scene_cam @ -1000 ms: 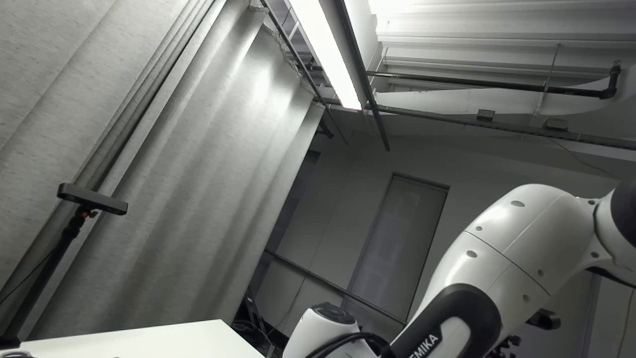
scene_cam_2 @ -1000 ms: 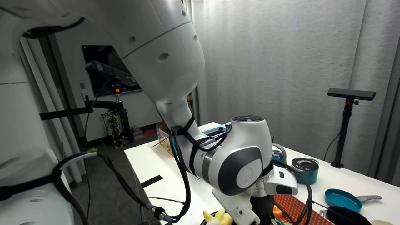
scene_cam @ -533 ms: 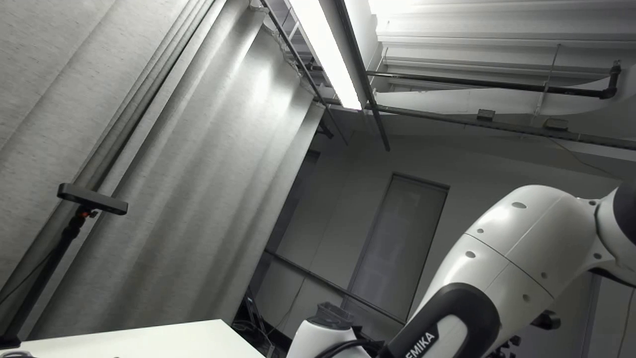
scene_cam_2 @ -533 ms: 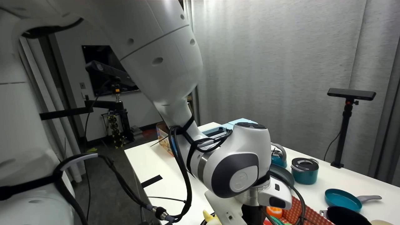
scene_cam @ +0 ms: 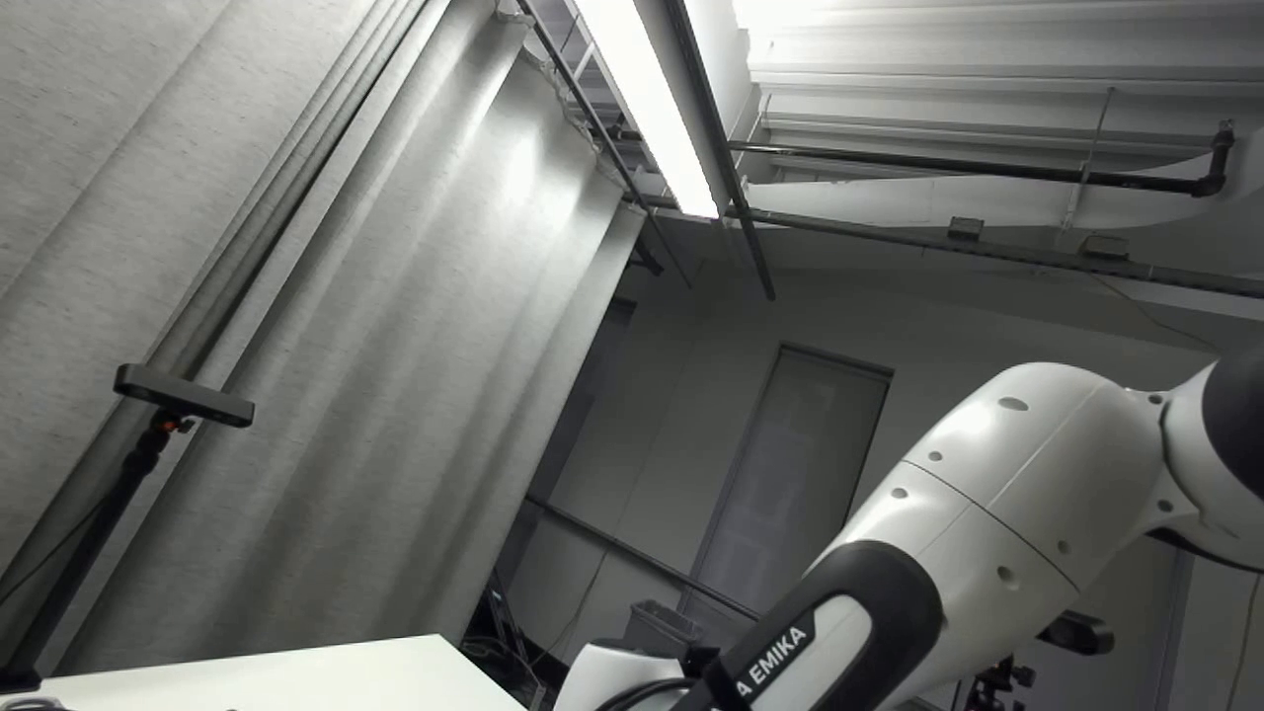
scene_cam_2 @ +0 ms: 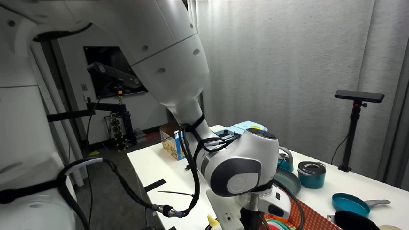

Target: Place the banana toy and orange toy on the black tray

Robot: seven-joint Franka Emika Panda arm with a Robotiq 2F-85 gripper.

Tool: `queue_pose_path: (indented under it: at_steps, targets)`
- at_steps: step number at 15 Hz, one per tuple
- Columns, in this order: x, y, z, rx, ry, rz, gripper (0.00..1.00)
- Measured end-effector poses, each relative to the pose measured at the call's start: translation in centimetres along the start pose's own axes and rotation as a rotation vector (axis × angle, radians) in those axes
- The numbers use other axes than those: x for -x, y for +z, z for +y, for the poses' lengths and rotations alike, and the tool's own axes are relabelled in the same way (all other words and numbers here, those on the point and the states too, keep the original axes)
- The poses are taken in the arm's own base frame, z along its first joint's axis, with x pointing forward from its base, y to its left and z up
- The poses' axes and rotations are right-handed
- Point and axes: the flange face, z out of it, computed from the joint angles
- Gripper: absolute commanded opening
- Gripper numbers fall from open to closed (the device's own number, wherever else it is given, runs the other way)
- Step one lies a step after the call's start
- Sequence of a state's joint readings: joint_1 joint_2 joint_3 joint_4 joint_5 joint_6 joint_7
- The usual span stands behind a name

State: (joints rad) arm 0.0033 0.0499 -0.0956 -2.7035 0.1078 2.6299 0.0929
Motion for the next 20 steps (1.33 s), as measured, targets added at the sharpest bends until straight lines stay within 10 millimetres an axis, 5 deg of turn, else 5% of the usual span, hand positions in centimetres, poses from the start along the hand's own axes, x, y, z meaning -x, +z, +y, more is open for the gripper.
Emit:
queue_pose_path:
  at_steps: [1,9,20]
  targets:
    - [-0.3,0.1,-0.3,-0.003,-0.004,-0.002,0.39]
    - [-2.5,1.3,-1.8,0.004,-0.028,-0.014,0.98]
    - [-3.8,0.9,-1.9,0.007,-0.046,0.023,1.0]
